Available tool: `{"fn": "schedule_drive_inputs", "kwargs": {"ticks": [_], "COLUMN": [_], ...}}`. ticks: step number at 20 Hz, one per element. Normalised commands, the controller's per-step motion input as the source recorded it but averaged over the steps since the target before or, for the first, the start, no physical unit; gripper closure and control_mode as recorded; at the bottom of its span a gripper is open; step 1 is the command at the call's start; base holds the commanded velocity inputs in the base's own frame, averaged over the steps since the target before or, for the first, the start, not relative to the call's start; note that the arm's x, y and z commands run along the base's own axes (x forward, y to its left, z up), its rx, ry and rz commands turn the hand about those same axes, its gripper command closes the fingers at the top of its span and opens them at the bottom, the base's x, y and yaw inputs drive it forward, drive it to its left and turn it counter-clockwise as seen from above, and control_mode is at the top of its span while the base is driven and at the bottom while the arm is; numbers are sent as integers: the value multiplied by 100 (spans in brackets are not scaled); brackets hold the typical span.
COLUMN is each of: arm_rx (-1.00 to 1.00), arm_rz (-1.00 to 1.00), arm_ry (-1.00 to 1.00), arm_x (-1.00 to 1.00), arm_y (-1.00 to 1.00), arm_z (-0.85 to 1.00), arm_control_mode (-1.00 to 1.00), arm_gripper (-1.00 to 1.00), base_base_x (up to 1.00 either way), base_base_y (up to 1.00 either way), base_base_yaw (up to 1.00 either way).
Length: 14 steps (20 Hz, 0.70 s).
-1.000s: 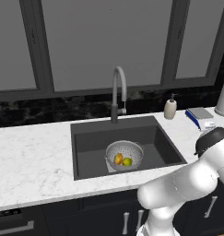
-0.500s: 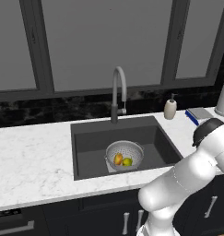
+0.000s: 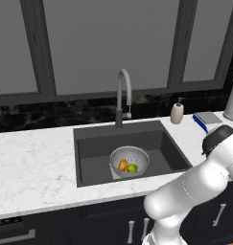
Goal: Put the colander in the sink, put the pear, mango, tangerine in the colander, and turn on the sink faucet and pour water over the colander.
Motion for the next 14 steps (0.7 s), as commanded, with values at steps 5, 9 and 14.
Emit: {"fn": "schedule_drive_inputs", "kwargs": {"ticks": [5, 9, 14], "arm_rx": [0, 0, 0], "arm_rz": [8, 11, 14], "arm_ry": [0, 0, 0], "arm_x": [0, 6, 13], "arm_y": [100, 100, 100], "arm_z": [53, 27, 3], "arm_control_mode": [-100, -100, -100], "arm_gripper": [100, 100, 100], "base_base_x": [0, 0, 0], "base_base_y": [0, 0, 0], "base_base_yaw": [0, 0, 0]}}
